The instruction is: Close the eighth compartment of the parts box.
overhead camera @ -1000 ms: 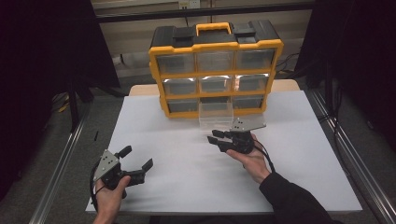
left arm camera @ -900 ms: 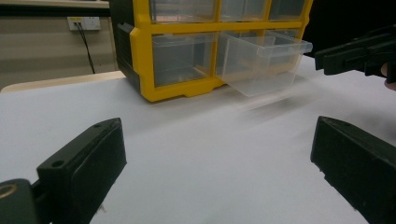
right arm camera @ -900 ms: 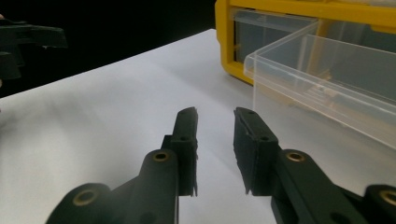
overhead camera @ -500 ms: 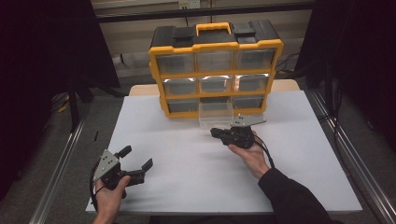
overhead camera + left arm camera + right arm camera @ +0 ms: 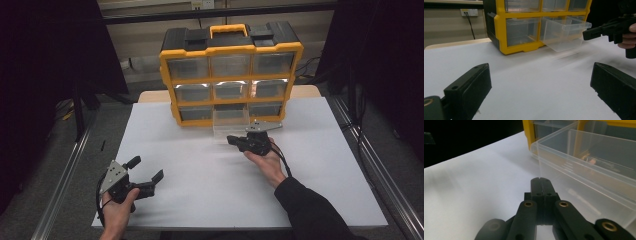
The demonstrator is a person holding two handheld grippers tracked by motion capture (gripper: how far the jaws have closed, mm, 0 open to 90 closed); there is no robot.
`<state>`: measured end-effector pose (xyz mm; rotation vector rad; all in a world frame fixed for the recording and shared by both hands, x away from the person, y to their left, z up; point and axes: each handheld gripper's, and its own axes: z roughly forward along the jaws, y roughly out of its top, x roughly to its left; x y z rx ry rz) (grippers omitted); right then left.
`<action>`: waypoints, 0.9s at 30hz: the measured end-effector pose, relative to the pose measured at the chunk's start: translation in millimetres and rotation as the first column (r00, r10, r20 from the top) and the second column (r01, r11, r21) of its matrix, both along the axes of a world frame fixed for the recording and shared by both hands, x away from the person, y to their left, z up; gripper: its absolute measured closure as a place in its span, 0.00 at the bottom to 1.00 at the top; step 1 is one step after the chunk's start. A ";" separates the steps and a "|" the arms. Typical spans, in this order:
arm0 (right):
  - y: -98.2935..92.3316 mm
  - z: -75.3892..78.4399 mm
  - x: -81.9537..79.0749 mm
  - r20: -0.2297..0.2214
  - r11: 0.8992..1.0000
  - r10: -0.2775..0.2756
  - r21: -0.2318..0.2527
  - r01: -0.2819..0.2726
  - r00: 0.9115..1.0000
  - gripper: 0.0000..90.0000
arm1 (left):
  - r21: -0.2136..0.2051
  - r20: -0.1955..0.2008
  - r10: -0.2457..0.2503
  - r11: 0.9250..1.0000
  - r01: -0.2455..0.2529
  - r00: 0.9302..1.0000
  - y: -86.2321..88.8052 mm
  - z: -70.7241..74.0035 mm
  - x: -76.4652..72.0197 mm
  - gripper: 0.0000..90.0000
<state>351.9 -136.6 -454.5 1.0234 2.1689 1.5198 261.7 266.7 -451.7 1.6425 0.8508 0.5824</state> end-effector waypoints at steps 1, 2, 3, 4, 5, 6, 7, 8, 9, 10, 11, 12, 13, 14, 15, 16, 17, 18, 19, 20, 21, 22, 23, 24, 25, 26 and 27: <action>-0.6 -0.6 1.1 0.002 1.000 -0.004 -0.007 0.004 1.000 1.00 | 0.005 0.002 0.002 1.000 -0.002 1.000 0.4 0.1 0.0 0.03; -0.8 -1.2 1.8 0.000 1.000 -0.006 -0.007 0.006 1.000 1.00 | 0.004 0.003 0.001 1.000 -0.002 1.000 0.4 0.2 0.0 0.03; -1.0 -1.7 2.5 -0.002 1.000 -0.007 -0.009 0.007 1.000 1.00 | 0.005 0.003 0.001 1.000 -0.002 1.000 0.5 0.2 0.0 0.03; -1.5 -2.4 3.2 -0.001 1.000 -0.007 -0.016 0.007 1.000 1.00 | 0.007 0.003 0.002 1.000 -0.002 1.000 0.7 0.2 0.1 0.03; -1.8 -3.1 3.9 -0.002 1.000 -0.011 -0.017 0.011 1.000 1.00 | 0.005 0.003 0.001 1.000 -0.001 1.000 0.5 0.2 0.1 0.03; -2.2 -3.7 4.9 -0.002 1.000 -0.013 -0.026 0.013 1.000 1.00 | 0.005 0.002 0.002 1.000 -0.002 1.000 0.5 0.1 0.1 0.03; -2.6 -3.9 6.2 -0.004 0.999 -0.019 -0.039 0.019 1.000 1.00 | 0.005 0.003 0.002 1.000 -0.002 1.000 0.6 0.1 0.2 0.03; -3.0 -3.3 8.2 -0.008 0.999 -0.019 -0.045 0.019 1.000 1.00 | 0.005 0.003 0.003 1.000 -0.003 1.000 0.5 0.2 0.1 0.03; -4.2 -1.9 10.2 -0.004 0.999 -0.024 -0.047 0.023 1.000 1.00 | 0.003 0.003 0.000 1.000 0.000 1.000 0.6 0.2 0.1 0.03; -5.1 -0.2 12.4 -0.003 0.999 -0.026 -0.041 0.026 1.000 1.00 | -0.002 0.003 -0.002 1.000 0.003 1.000 0.4 0.2 0.0 0.03; -5.1 0.6 13.3 0.001 0.999 -0.030 -0.042 0.030 1.000 1.00 | -0.004 0.004 -0.003 1.000 0.003 1.000 0.3 0.2 0.0 0.03; -4.9 1.2 14.0 0.006 0.999 -0.030 -0.045 0.030 1.000 1.00 | -0.004 0.003 -0.002 1.000 0.002 1.000 0.4 0.1 0.0 0.03; -4.4 1.1 14.3 0.005 0.999 -0.025 -0.048 0.025 1.000 1.00 | -0.004 0.003 -0.002 1.000 0.002 1.000 0.4 0.0 0.1 0.03; -3.7 0.4 14.5 0.004 0.998 -0.023 -0.053 0.023 1.000 1.00 | -0.002 0.000 0.004 1.000 -0.004 1.000 0.3 0.0 -0.1 0.03; -3.3 -0.7 15.1 0.003 0.998 -0.020 -0.055 0.020 1.000 1.00 | 0.000 0.000 0.004 1.000 -0.004 1.000 0.4 0.1 -0.1 0.03; -3.3 -2.1 16.0 0.004 0.998 -0.024 -0.056 0.024 1.000 1.00 | -0.003 0.004 -0.002 1.000 0.002 1.000 0.5 0.1 0.2 0.03; -3.5 -3.5 17.2 0.000 0.998 -0.029 -0.055 0.029 1.000 1.00 | -0.003 0.004 -0.003 1.000 0.003 1.000 0.4 0.2 0.1 0.03; -3.8 -4.7 18.3 -0.004 0.998 -0.035 -0.053 0.035 0.999 1.00 | -0.007 0.003 -0.002 1.000 0.002 1.000 0.0 0.2 -0.3 0.03; -4.2 -5.8 19.1 -0.006 0.998 -0.038 -0.051 0.038 0.999 1.00 | -0.005 0.006 -0.003 1.000 0.003 1.000 0.2 0.2 -0.1 0.03; -4.4 -6.4 19.6 -0.008 0.998 -0.037 -0.050 0.037 0.999 1.00 | -0.005 0.004 -0.003 1.000 0.003 1.000 0.2 0.2 0.0 0.03; -4.1 -6.7 19.9 -0.007 0.998 -0.040 -0.050 0.039 0.999 1.00 | -0.003 0.004 -0.003 1.000 0.003 1.000 0.5 0.1 0.2 0.03; -4.1 -7.0 20.2 -0.007 0.998 -0.040 -0.051 0.040 0.999 1.00 | -0.005 0.002 0.000 1.000 0.000 1.000 0.4 0.0 0.1 0.03; -4.0 -7.2 20.5 -0.006 0.998 -0.042 -0.050 0.042 0.999 1.00 | -0.001 0.003 -0.002 1.000 0.002 1.000 0.6 0.0 0.2 0.03; -4.2 -7.5 20.9 -0.005 0.998 -0.043 -0.052 0.043 0.999 1.00 | -0.006 0.004 -0.002 1.000 0.002 1.000 0.3 0.1 0.1 0.03; -4.1 -7.8 21.4 -0.005 0.998 -0.048 -0.051 0.047 0.999 1.00 | -0.004 0.006 -0.003 1.000 0.003 1.000 0.4 0.2 0.1 0.03; -4.3 -8.3 22.1 -0.003 0.997 -0.051 -0.051 0.051 0.999 1.00 | -0.003 0.007 -0.003 1.000 0.003 1.000 0.4 0.3 0.1 0.03; -4.3 -8.6 22.4 -0.004 0.997 -0.052 -0.049 0.052 0.999 1.00 | -0.004 0.006 -0.003 1.000 0.003 1.000 0.4 0.3 0.1 0.03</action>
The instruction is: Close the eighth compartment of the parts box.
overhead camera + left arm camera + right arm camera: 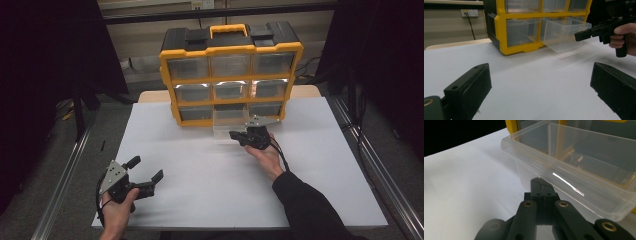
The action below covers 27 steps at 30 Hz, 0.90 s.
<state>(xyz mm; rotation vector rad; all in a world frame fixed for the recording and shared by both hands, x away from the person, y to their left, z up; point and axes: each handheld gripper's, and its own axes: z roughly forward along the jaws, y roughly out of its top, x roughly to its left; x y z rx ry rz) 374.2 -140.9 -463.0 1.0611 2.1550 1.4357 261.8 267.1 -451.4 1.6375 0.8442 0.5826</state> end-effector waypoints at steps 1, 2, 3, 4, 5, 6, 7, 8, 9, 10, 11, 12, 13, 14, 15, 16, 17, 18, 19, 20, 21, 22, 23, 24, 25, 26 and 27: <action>0.3 -0.3 0.3 0.004 1.000 0.003 0.000 -0.003 1.000 1.00 | 0.001 0.000 0.000 1.000 0.000 1.000 0.0 0.0 0.0 0.03; 0.9 -0.3 -0.1 0.002 1.000 0.002 0.001 -0.002 1.000 1.00 | 0.001 0.000 0.000 1.000 0.000 1.000 0.0 0.0 0.0 0.03; 1.5 -0.4 0.0 0.004 1.000 0.003 0.002 -0.003 1.000 1.00 | 0.000 0.000 0.000 1.000 0.000 1.000 0.0 0.1 -0.1 0.03; 1.9 -0.5 0.2 0.006 1.000 0.005 0.000 -0.005 1.000 1.00 | 0.000 0.001 0.000 1.000 0.000 1.000 0.0 0.1 -0.1 0.03; 2.3 -0.7 0.6 0.008 1.000 0.005 0.000 -0.005 1.000 1.00 | 0.000 0.000 0.002 1.000 -0.002 1.000 0.0 0.1 -0.2 0.03; 2.7 -0.6 0.7 0.008 1.000 0.001 0.002 -0.001 1.000 1.00 | -0.002 0.000 0.002 1.000 -0.002 1.000 0.0 0.0 -0.1 0.03; 3.0 -0.9 1.1 0.009 1.000 0.002 0.004 -0.002 1.000 1.00 | -0.001 0.000 0.001 1.000 -0.001 1.000 0.1 0.0 0.1 0.03; 3.1 -1.0 1.2 0.008 1.000 0.001 0.005 -0.001 1.000 1.00 | -0.003 -0.001 0.003 1.000 -0.003 1.000 0.0 -0.1 0.0 0.03; 3.3 -1.0 1.3 0.008 1.000 0.000 0.004 0.000 1.000 1.00 | -0.002 -0.001 0.003 1.000 -0.003 1.000 0.0 0.0 0.0 0.03; 3.3 -1.0 1.7 0.012 1.000 0.002 0.001 -0.002 1.000 1.00 | -0.002 0.000 0.002 1.000 -0.002 1.000 0.0 0.0 0.0 0.04; 3.3 -0.8 1.6 0.010 1.000 -0.001 0.002 0.001 1.000 1.00 | -0.001 0.001 0.002 1.000 -0.002 1.000 0.0 0.1 -0.1 0.04; 3.4 -0.7 2.0 0.013 1.000 -0.001 0.001 0.001 1.000 1.00 | -0.001 0.001 0.002 1.000 -0.002 1.000 -0.1 0.1 -0.1 0.04; 3.9 -0.1 2.0 0.006 1.000 -0.004 0.000 0.004 1.000 1.00 | -0.001 0.001 0.002 1.000 -0.002 1.000 -0.1 0.1 -0.1 0.04; 3.9 0.6 2.5 0.011 1.000 -0.003 -0.005 0.003 1.000 1.00 | -0.002 0.000 0.001 1.000 -0.001 1.000 -0.1 0.1 -0.1 0.04; 4.3 1.6 3.2 0.016 1.000 -0.007 -0.002 0.007 1.000 1.00 | -0.002 0.000 0.000 1.000 0.000 1.000 0.0 0.1 -0.1 0.04; 4.4 2.3 3.3 0.017 1.000 -0.004 0.003 0.004 1.000 1.00 | -0.007 -0.001 0.002 1.000 -0.002 1.000 -0.2 0.0 -0.4 0.04; 4.8 2.6 3.7 0.021 1.000 -0.001 0.003 0.001 1.000 1.00 | -0.007 -0.001 0.002 1.000 -0.002 1.000 -0.1 0.1 -0.5 0.04; 5.6 2.9 3.9 0.017 1.000 -0.005 0.004 0.004 1.000 1.00 | -0.008 -0.001 0.001 1.000 -0.001 1.000 0.0 0.2 -0.4 0.04; 5.8 2.8 4.3 0.019 1.000 -0.002 0.002 0.002 1.000 1.00 | -0.010 0.000 0.001 1.000 -0.001 1.000 -0.2 0.2 -0.5 0.04; 5.9 2.7 4.5 0.018 1.000 -0.001 0.003 0.001 1.000 1.00 | -0.009 0.000 0.004 1.000 -0.004 1.000 -0.3 0.3 -0.7 0.03; 5.9 2.4 4.9 0.021 1.000 -0.002 0.002 0.001 1.000 1.00 | -0.010 0.001 0.005 1.000 -0.005 1.000 -0.4 0.4 -0.8 0.04; 6.2 2.2 5.0 0.021 1.000 -0.006 0.003 0.006 1.000 1.00 | -0.010 0.004 0.005 1.000 -0.005 1.000 -0.4 0.5 -0.8 0.04; 6.4 2.0 5.3 0.019 1.000 -0.005 0.005 0.005 1.000 1.00 | -0.007 0.006 0.008 1.000 -0.008 1.000 -0.3 0.7 -0.9 0.04; 6.6 1.9 5.4 0.020 1.000 -0.009 0.006 0.009 1.000 1.00 | -0.010 0.005 0.005 1.000 -0.005 1.000 -0.5 0.6 -0.7 0.04; 6.9 1.9 5.8 0.019 1.000 -0.008 0.006 0.008 1.000 1.00 | -0.009 0.004 0.004 1.000 -0.004 1.000 -0.4 0.5 -0.7 0.04; 7.1 1.9 6.2 0.020 1.000 -0.008 0.003 0.008 1.000 1.00 | -0.008 0.004 0.003 1.000 -0.003 1.000 -0.4 0.5 -0.7 0.04; 7.2 2.0 6.7 0.022 1.000 -0.008 0.002 0.008 1.000 1.00 | -0.009 0.004 0.004 1.000 -0.004 1.000 -0.4 0.5 -0.7 0.04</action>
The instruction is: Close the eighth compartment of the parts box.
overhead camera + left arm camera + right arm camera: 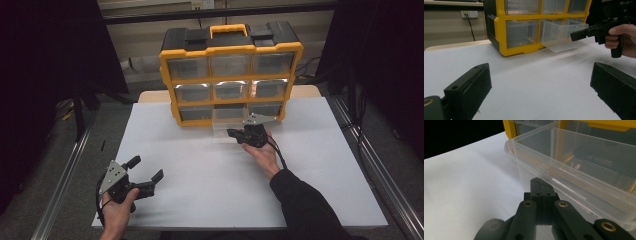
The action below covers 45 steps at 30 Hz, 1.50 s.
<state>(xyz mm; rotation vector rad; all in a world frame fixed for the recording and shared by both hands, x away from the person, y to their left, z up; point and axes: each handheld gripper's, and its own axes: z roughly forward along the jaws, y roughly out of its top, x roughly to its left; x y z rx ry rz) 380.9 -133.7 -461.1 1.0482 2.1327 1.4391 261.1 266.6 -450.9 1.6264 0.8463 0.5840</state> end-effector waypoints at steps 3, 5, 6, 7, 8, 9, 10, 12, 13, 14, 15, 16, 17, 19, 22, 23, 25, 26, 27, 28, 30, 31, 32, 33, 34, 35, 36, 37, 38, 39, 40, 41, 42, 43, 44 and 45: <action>0.1 0.5 1.7 0.001 1.000 -0.010 0.002 0.010 1.000 1.00 | -0.001 0.002 0.003 1.000 -0.003 1.000 0.3 0.1 0.0 0.04; 0.2 0.8 3.5 0.005 1.000 -0.020 -0.003 0.020 1.000 1.00 | 0.000 0.002 0.003 1.000 -0.003 1.000 0.4 0.1 0.0 0.04; 0.5 0.8 4.2 0.002 1.000 -0.019 0.002 0.019 1.000 1.00 | -0.003 0.001 0.002 1.000 -0.002 1.000 0.3 0.1 -0.1 0.04; 0.5 0.5 4.8 0.004 1.000 -0.024 0.002 0.024 1.000 1.00 | -0.003 0.002 0.002 1.000 -0.002 1.000 0.3 0.1 -0.1 0.04; 0.4 0.2 5.2 0.004 1.000 -0.025 0.004 0.025 1.000 1.00 | -0.004 0.001 0.002 1.000 -0.002 1.000 0.2 0.1 -0.1 0.04; 0.4 0.0 5.5 0.005 1.000 -0.027 0.004 0.027 1.000 1.00 | 0.000 0.002 0.003 1.000 -0.003 1.000 0.5 0.1 -0.1 0.04; 0.4 0.0 5.7 0.003 1.000 -0.026 0.006 0.026 1.000 1.00 | 0.000 0.002 0.003 1.000 -0.003 1.000 0.4 0.1 0.0 0.04; 0.4 -0.1 6.8 0.009 1.000 -0.022 -0.004 0.022 1.000 1.00 | 0.001 0.002 0.003 1.000 -0.003 1.000 0.4 0.1 0.0 0.04; 0.6 0.4 7.5 0.005 1.000 -0.027 -0.008 0.027 1.000 1.00 | 0.000 0.002 0.004 1.000 -0.004 1.000 0.4 0.1 -0.1 0.03; 0.6 0.8 8.3 0.006 0.999 -0.031 -0.009 0.031 1.000 1.00 | -0.006 -0.001 0.003 1.000 -0.003 1.000 0.2 0.0 -0.2 0.04; 0.6 1.2 9.2 0.005 1.000 -0.028 -0.002 0.028 1.000 1.00 | -0.002 -0.003 0.000 1.000 0.000 1.000 0.7 -0.1 -0.1 0.04; 0.9 1.5 9.7 0.004 0.999 -0.033 0.000 0.033 0.999 1.00 | -0.009 -0.008 0.001 1.000 -0.001 1.000 0.6 -0.5 -0.2 0.04; 1.0 1.6 10.1 0.005 0.999 -0.038 -0.001 0.038 0.999 1.00 | -0.012 -0.008 0.004 1.000 -0.004 1.000 0.7 -0.5 0.0 0.04; 1.5 1.3 11.3 0.005 0.999 -0.037 0.001 0.037 0.999 1.00 | -0.006 -0.002 0.002 1.000 -0.002 1.000 1.2 -0.2 0.3 0.04; 1.0 1.3 13.6 0.008 0.999 -0.050 0.000 0.050 0.999 1.00 | 0.004 -0.001 0.001 1.000 -0.001 1.000 1.4 0.2 0.0 0.04; 0.8 1.3 14.6 0.013 0.999 -0.051 -0.002 0.051 0.999 1.00 | 0.005 0.000 0.002 1.000 -0.002 1.000 1.4 0.2 0.0 0.04; 0.6 1.9 15.8 0.011 0.999 -0.052 0.001 0.052 0.999 1.00 | 0.003 0.002 0.004 1.000 -0.004 1.000 1.3 0.2 0.0 0.04; 0.6 2.4 16.3 0.009 0.999 -0.055 0.004 0.055 0.998 1.00 | 0.006 0.001 0.003 1.000 -0.003 1.000 1.6 0.3 0.1 0.04; 0.6 2.8 16.9 0.010 0.998 -0.057 0.007 0.057 0.998 1.00 | 0.006 0.001 0.003 1.000 -0.003 1.000 1.6 0.2 0.1 0.04; 0.7 3.0 17.3 0.008 0.998 -0.060 0.007 0.060 0.998 1.00 | 0.005 0.000 0.001 1.000 -0.001 1.000 1.4 0.2 0.0 0.04; 0.7 2.5 18.4 0.007 0.998 -0.066 0.007 0.066 0.998 1.00 | 0.001 0.001 0.003 1.000 -0.003 1.000 0.8 0.1 0.1 0.04; 0.5 2.0 19.0 0.007 0.998 -0.062 0.008 0.062 0.998 1.00 | 0.000 0.001 0.004 1.000 -0.004 1.000 0.7 0.0 0.0 0.04; 0.3 1.7 19.4 0.007 0.998 -0.064 0.010 0.064 0.998 1.00 | 0.003 0.001 0.003 1.000 -0.003 1.000 0.8 0.1 0.0 0.04; 0.4 1.6 19.6 0.004 0.998 -0.068 0.014 0.068 0.998 1.00 | 0.000 0.001 0.003 1.000 -0.003 1.000 0.6 0.1 0.0 0.04; 0.2 1.5 20.2 0.006 0.998 -0.065 0.013 0.064 0.998 1.00 | -0.004 0.000 0.001 1.000 -0.001 1.000 0.4 0.0 0.0 0.04; 0.2 1.6 20.5 0.006 0.998 -0.068 0.012 0.068 0.998 1.00 | 0.001 0.002 0.003 1.000 -0.003 1.000 0.6 0.1 0.1 0.04; 0.5 1.9 20.9 0.005 0.998 -0.070 0.009 0.070 0.998 1.00 | -0.004 0.000 0.001 1.000 -0.001 1.000 0.4 0.0 0.0 0.04; 0.8 2.0 21.7 0.009 0.998 -0.069 0.005 0.069 0.998 1.00 | -0.003 0.000 0.001 1.000 -0.001 1.000 0.4 0.1 0.0 0.04; 1.0 2.0 22.3 0.012 0.998 -0.069 0.003 0.069 0.998 1.00 | -0.003 0.001 0.002 1.000 -0.002 1.000 0.4 0.1 0.0 0.03; 1.7 2.1 22.6 0.006 0.998 -0.070 0.006 0.070 0.998 1.00 | -0.002 0.001 0.002 1.000 -0.002 1.000 0.4 0.1 0.0 0.04; 2.0 2.1 22.9 0.006 0.997 -0.071 0.007 0.071 0.997 1.00 | 0.001 0.002 0.002 1.000 -0.002 1.000 0.6 0.2 0.0 0.04; 2.2 1.7 23.7 0.010 0.998 -0.070 0.008 0.070 0.998 1.00 | 0.003 0.001 0.003 1.000 -0.003 1.000 0.7 0.1 0.1 0.04; 2.3 1.5 24.4 0.014 0.998 -0.067 0.006 0.067 0.998 1.00 | -0.002 -0.003 -0.002 1.000 0.002 1.000 0.5 -0.2 0.3 0.04; 2.5 1.5 24.3 0.009 0.998 -0.070 0.005 0.070 0.998 1.00 | 0.000 -0.004 0.000 1.000 0.000 1.000 0.5 -0.3 0.3 0.04; 2.8 1.6 24.6 0.006 0.997 -0.071 0.006 0.071 0.997 1.00 | -0.004 -0.005 -0.004 1.000 0.004 1.000 0.4 -0.4 0.5 0.04; 3.0 1.6 25.1 0.006 0.997 -0.075 0.007 0.075 0.997 1.00 | -0.002 -0.003 0.000 1.000 0.000 1.000 0.5 -0.2 0.3 0.04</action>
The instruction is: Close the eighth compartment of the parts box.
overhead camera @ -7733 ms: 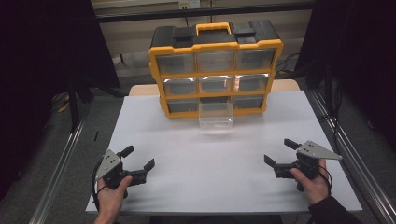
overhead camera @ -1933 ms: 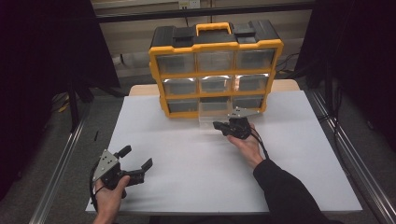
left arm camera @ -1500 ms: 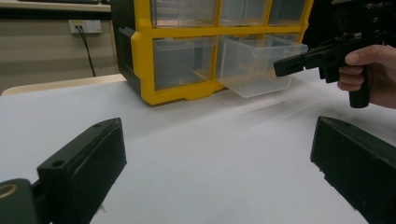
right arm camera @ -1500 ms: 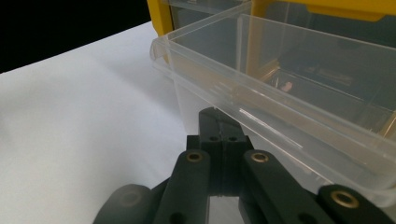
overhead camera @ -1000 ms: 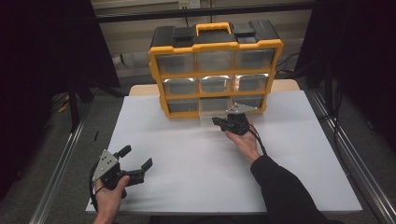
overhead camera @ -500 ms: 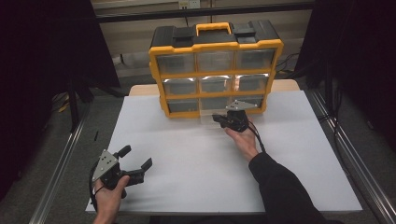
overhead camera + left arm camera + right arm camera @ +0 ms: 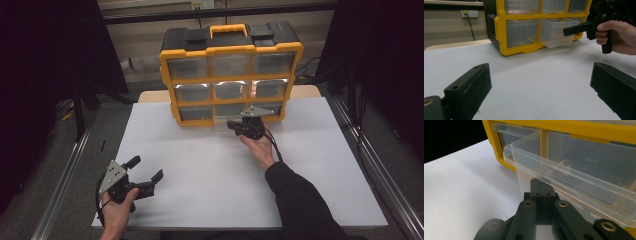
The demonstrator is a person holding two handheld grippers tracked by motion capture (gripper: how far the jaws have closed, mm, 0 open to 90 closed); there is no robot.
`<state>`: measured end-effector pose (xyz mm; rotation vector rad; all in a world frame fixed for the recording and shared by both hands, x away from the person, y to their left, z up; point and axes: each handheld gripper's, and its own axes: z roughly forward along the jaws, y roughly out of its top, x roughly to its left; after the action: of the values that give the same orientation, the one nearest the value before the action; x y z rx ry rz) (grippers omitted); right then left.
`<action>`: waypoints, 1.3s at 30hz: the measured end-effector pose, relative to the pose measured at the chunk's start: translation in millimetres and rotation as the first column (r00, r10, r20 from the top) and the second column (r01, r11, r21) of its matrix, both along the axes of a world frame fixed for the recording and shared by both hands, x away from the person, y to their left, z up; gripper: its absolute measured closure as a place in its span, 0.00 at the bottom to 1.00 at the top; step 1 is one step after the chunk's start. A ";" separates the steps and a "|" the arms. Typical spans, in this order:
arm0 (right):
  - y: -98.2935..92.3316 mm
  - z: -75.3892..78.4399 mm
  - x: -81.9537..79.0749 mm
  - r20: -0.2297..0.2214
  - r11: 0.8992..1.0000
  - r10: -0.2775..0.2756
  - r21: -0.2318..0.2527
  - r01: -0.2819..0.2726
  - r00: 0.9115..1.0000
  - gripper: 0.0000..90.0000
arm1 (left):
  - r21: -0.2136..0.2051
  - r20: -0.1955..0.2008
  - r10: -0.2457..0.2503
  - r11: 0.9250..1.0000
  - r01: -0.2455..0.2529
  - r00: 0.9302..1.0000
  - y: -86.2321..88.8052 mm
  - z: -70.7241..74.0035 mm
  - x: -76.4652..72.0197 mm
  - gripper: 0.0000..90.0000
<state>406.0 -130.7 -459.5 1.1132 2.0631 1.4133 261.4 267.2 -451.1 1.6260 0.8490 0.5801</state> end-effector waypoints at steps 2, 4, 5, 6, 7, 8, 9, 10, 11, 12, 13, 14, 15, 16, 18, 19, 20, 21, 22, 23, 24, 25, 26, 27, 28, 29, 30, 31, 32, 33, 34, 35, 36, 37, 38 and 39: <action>0.0 -0.4 1.3 0.001 1.000 0.001 0.003 -0.001 1.000 1.00 | 0.003 0.005 0.003 1.000 -0.003 1.000 0.2 0.2 -0.2 0.04; 0.2 -0.4 2.2 0.002 1.000 -0.005 0.007 0.005 1.000 1.00 | -0.001 0.004 0.001 1.000 -0.001 1.000 0.1 0.2 -0.1 0.04; 0.2 -0.4 2.7 0.001 1.000 -0.006 0.003 0.006 1.000 1.00 | -0.002 0.004 0.002 1.000 -0.002 1.000 0.1 0.2 -0.1 0.04; 0.3 -0.3 3.3 0.001 1.000 -0.005 0.002 0.005 1.000 1.00 | -0.001 0.004 0.001 1.000 -0.001 1.000 0.1 0.3 -0.2 0.04; 0.4 -0.2 3.7 -0.001 1.000 -0.005 0.003 0.005 1.000 1.00 | -0.001 0.004 0.001 1.000 -0.001 1.000 0.0 0.3 -0.3 0.04; 0.4 -0.2 3.9 -0.001 1.000 -0.004 0.003 0.004 1.000 1.00 | 0.000 0.006 0.002 1.000 -0.002 1.000 0.0 0.3 -0.3 0.04; 0.8 -0.3 4.1 0.001 1.000 -0.005 0.007 0.005 1.000 1.00 | 0.000 0.006 0.002 1.000 -0.002 1.000 0.0 0.4 -0.3 0.04; 0.8 -0.4 4.4 0.001 1.000 -0.004 0.009 0.004 1.000 1.00 | 0.001 0.006 0.002 1.000 -0.002 1.000 0.1 0.4 -0.2 0.04; 0.7 -0.6 4.8 0.002 1.000 -0.006 0.010 0.006 1.000 1.00 | -0.001 0.005 0.001 1.000 -0.001 1.000 0.0 0.3 -0.2 0.04; 0.5 -0.7 5.3 0.003 1.000 -0.009 0.009 0.009 1.000 1.00 | -0.001 0.005 0.001 1.000 -0.001 1.000 0.0 0.2 -0.2 0.04; 0.3 -0.9 6.0 0.005 1.000 -0.012 0.008 0.012 1.000 1.00 | -0.001 0.005 0.001 1.000 -0.001 1.000 0.0 0.3 -0.2 0.04; 0.0 -1.0 6.4 0.003 1.000 -0.011 0.009 0.011 1.000 1.00 | 0.002 0.007 0.003 1.000 -0.003 1.000 0.1 0.4 -0.1 0.04; 0.2 -1.0 6.8 0.004 1.000 -0.014 0.012 0.014 1.000 1.00 | 0.002 0.006 0.002 1.000 -0.002 1.000 0.0 0.3 -0.2 0.03; 0.4 -0.9 7.2 0.004 1.000 -0.016 0.013 0.016 1.000 1.00 | 0.003 0.006 0.002 1.000 -0.002 1.000 0.0 0.3 -0.2 0.04; 0.3 -1.2 8.0 0.004 1.000 -0.024 0.019 0.023 1.000 1.00 | -0.002 0.003 -0.004 1.000 0.004 1.000 -0.7 0.3 -0.2 0.04; 0.3 -1.5 8.6 0.005 0.999 -0.025 0.021 0.025 1.000 1.00 | 0.003 0.003 -0.002 1.000 0.002 1.000 -0.8 0.3 -0.1 0.04; 0.3 -1.7 9.2 0.002 0.999 -0.024 0.027 0.024 1.000 1.00 | 0.009 0.002 -0.004 1.000 0.004 1.000 -0.3 0.3 0.0 0.04; 0.2 -1.9 9.8 0.002 0.999 -0.029 0.025 0.029 1.000 1.00 | 0.002 0.000 -0.001 1.000 0.001 1.000 -0.6 0.2 -0.2 0.04; 0.2 -1.8 10.3 0.000 0.999 -0.029 0.023 0.029 1.000 1.00 | -0.002 0.000 0.001 1.000 -0.001 1.000 -0.4 0.1 -0.3 0.04; 0.2 -1.5 11.3 0.000 0.999 -0.032 0.024 0.032 0.999 1.00 | 0.000 0.002 0.002 1.000 -0.002 1.000 0.1 0.0 -0.2 0.04; 0.1 -1.4 11.6 -0.004 0.999 -0.034 0.023 0.034 0.999 1.00 | 0.000 0.003 0.002 1.000 -0.002 1.000 0.4 0.0 0.1 0.04; 0.0 -1.3 12.4 -0.005 0.999 -0.037 0.017 0.037 0.999 1.00 | 0.001 0.003 0.002 1.000 -0.002 1.000 0.4 0.0 0.1 0.04; 0.2 -1.2 12.9 -0.005 0.999 -0.036 0.023 0.036 0.999 1.00 | 0.000 0.003 0.002 1.000 -0.002 1.000 0.2 0.0 0.0 0.04; 0.2 -1.2 13.5 -0.001 0.999 -0.035 0.023 0.035 0.999 1.00 | 0.003 0.004 0.003 1.000 -0.003 1.000 0.0 0.2 -0.3 0.04; 0.3 -1.3 13.9 -0.004 0.999 -0.036 0.024 0.036 0.999 1.00 | -0.001 0.002 0.000 1.000 0.000 1.000 -0.4 0.2 -0.2 0.04; 0.3 -1.4 14.2 -0.004 0.999 -0.039 0.024 0.040 0.999 1.00 | -0.001 0.002 0.000 1.000 0.000 1.000 -0.5 0.2 -0.2 0.04; -0.1 -1.6 15.0 0.000 0.999 -0.042 0.018 0.042 0.999 1.00 | -0.001 0.002 0.000 1.000 0.000 1.000 -0.4 0.1 -0.2 0.04; -0.1 -1.4 15.2 -0.006 0.999 -0.041 0.019 0.041 0.999 1.00 | -0.001 0.001 0.001 1.000 -0.001 1.000 -0.3 0.1 -0.2 0.04; 0.2 -1.2 15.5 -0.008 0.999 -0.041 0.025 0.041 0.999 1.00 | -0.001 0.001 0.000 1.000 0.000 1.000 -0.3 0.1 -0.1 0.04; 0.4 -1.0 15.8 -0.009 0.999 -0.042 0.024 0.042 0.999 1.00 | 0.000 0.002 0.000 1.000 0.000 1.000 -0.3 0.1 -0.2 0.04; 0.5 -0.8 16.2 -0.007 0.999 -0.044 0.023 0.044 0.999 1.00 | 0.000 0.001 0.000 1.000 0.000 1.000 -0.3 0.1 -0.2 0.04; 0.5 -0.7 16.7 -0.004 0.999 -0.042 0.023 0.042 0.999 1.00 | 0.000 0.001 -0.001 1.000 0.001 1.000 -0.3 0.0 0.0 0.04; 0.5 -0.4 16.9 -0.008 0.999 -0.042 0.025 0.042 0.999 1.00 | 0.002 0.001 -0.006 1.000 0.006 1.000 -0.2 -0.2 0.4 0.04; 0.4 -0.2 17.5 -0.006 0.999 -0.045 0.021 0.046 0.999 1.00 | 0.001 0.000 -0.005 1.000 0.005 1.000 -0.3 -0.3 0.4 0.04; 0.7 0.0 18.0 -0.003 0.999 -0.043 0.023 0.043 0.999 1.00 | 0.003 0.000 -0.005 1.000 0.005 1.000 -0.3 -0.3 0.3 0.04; 1.0 0.0 18.3 -0.003 0.999 -0.044 0.024 0.044 0.999 1.00 | 0.003 0.001 -0.006 1.000 0.006 1.000 -0.3 -0.1 0.2 0.04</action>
<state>424.3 -129.7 -459.5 1.1640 2.0155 1.4197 261.6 266.9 -451.2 1.6303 0.8425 0.5784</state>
